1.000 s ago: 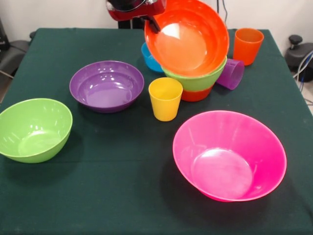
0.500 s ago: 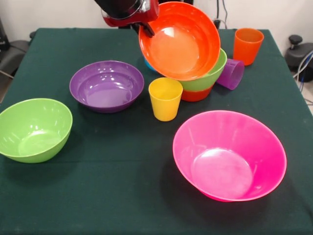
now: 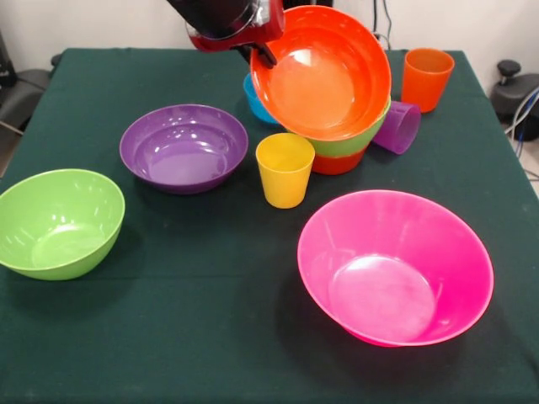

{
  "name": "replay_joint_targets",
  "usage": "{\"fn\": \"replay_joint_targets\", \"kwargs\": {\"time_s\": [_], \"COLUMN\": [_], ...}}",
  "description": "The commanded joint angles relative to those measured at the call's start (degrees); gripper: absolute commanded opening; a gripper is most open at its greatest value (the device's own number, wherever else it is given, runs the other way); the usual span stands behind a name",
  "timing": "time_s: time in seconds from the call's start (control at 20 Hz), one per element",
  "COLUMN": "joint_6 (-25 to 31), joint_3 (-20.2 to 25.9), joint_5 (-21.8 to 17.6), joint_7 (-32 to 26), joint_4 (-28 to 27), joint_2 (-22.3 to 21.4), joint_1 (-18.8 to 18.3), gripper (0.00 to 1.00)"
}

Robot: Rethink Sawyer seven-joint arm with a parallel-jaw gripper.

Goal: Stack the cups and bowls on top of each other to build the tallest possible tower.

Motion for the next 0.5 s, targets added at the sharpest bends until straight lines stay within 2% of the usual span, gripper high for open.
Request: {"fn": "replay_joint_targets", "kwargs": {"time_s": [0.05,0.5], "joint_6": [3.28,2.68], "joint_3": [6.93,7.60], "joint_5": [-0.28,-1.47], "joint_7": [-3.52,-3.12], "joint_4": [0.69,0.14], "joint_2": [1.76,3.18], "joint_1": [-0.91,-1.14], "gripper": [0.00,0.00]}}
